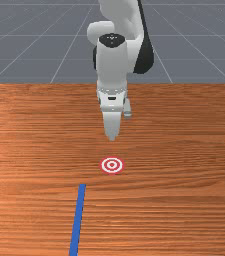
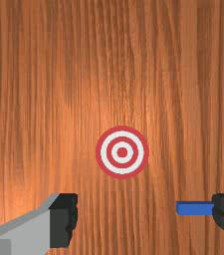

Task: Pull the pivot to the target area

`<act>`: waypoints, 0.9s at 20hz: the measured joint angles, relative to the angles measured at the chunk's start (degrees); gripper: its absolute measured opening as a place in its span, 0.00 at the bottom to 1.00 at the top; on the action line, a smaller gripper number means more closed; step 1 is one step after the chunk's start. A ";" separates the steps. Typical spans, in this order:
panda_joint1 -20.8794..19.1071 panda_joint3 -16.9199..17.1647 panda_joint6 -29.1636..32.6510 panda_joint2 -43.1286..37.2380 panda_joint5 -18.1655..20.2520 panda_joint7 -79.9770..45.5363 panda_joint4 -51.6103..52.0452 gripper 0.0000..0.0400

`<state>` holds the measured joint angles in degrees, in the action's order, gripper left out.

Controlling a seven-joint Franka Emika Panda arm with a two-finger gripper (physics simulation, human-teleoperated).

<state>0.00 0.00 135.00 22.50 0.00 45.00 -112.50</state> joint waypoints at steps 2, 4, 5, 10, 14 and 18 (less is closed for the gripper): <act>0.00 0.00 0.00 0.00 0.00 0.00 0.00 0.37; 0.00 0.00 0.00 0.00 0.00 0.00 0.00 0.14; 0.00 0.00 0.00 0.00 0.00 0.00 0.00 0.08; -0.64 -0.70 1.19 1.24 -0.41 4.06 0.03 0.01; -2.17 -2.28 2.01 2.12 -1.38 13.09 -0.12 0.00; -4.27 -3.35 1.99 2.19 -2.06 21.96 -0.07 0.00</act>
<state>-4.27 -3.35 136.99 24.69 -2.06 66.96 -112.57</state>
